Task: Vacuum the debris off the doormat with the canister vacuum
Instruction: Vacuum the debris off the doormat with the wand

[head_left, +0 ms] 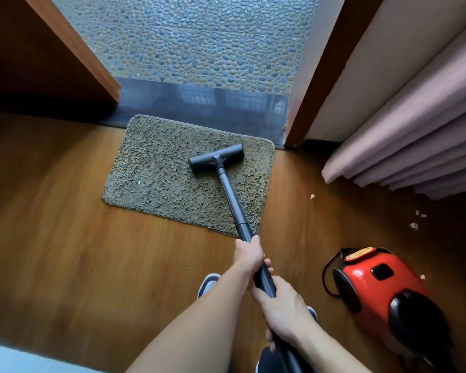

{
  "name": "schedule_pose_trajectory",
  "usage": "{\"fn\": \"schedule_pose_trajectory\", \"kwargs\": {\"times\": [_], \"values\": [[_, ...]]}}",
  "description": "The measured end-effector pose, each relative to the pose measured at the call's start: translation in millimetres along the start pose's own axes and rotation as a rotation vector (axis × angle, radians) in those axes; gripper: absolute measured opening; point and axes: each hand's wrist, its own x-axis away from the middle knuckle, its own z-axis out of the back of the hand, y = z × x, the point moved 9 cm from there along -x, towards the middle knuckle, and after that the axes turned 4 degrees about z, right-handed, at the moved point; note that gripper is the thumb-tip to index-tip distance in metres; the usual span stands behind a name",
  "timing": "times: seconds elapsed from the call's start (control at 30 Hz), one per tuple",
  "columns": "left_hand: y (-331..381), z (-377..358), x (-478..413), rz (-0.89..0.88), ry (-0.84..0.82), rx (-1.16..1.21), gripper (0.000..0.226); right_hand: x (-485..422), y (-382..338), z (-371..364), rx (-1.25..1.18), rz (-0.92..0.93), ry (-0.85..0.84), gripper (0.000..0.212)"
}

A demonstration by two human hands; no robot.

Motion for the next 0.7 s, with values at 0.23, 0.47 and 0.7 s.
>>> {"fn": "schedule_pose_trajectory", "kwargs": {"times": [0.23,0.47,0.7], "values": [[-50.5,2.3,29.0,0.023,0.009,0.059,0.024,18.2,48.8,-6.5,0.124,0.058,-0.009,0.032],[-77.0,27.6,41.3,0.026,0.021,0.124,0.027,21.6,69.2,-32.9,0.171,0.096,-0.05,0.026],[-85.4,64.9,38.4,0.032,0.026,0.177,0.024,24.7,54.2,-62.3,0.247,0.171,-0.03,0.02]]}}
